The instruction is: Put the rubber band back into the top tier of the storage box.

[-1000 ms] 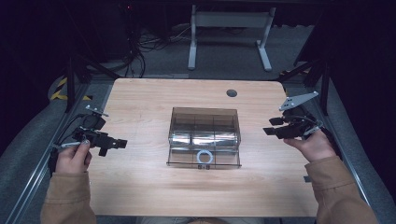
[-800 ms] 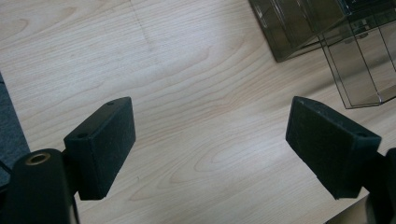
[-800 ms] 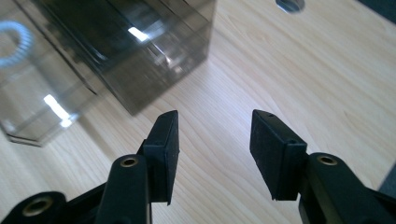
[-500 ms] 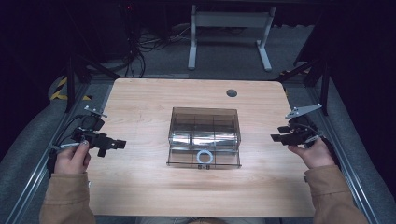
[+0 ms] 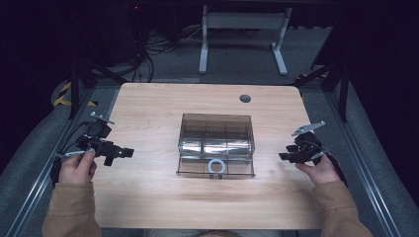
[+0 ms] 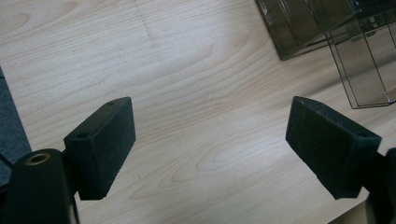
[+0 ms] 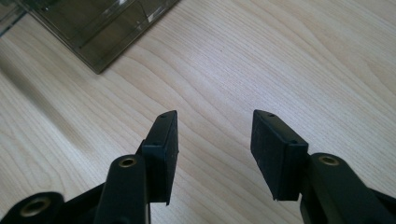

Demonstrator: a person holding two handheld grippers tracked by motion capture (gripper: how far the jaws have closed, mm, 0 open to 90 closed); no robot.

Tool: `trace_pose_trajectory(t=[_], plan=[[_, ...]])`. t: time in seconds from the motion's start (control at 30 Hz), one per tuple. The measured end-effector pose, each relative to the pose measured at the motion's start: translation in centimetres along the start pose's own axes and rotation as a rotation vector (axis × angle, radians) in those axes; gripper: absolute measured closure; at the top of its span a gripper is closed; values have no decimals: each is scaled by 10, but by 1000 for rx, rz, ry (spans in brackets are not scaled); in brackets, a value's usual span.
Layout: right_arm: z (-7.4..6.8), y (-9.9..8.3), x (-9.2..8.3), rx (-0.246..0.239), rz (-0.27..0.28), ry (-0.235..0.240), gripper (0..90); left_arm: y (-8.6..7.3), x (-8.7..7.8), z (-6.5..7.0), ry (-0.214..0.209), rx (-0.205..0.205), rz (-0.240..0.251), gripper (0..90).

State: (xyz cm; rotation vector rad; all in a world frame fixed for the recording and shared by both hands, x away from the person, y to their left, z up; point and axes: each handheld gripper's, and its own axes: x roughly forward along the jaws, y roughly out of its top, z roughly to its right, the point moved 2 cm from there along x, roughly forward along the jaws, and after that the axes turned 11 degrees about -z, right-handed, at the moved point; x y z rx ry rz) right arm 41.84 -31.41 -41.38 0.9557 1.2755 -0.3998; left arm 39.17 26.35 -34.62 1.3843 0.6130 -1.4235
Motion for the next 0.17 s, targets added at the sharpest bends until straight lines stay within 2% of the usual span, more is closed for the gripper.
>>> trace_pose_trajectory(t=[0.17], plan=[[-2, -2, 2, -12, 8, 15, 514, 1, 1, 1, 5, 6, -2, 165]])
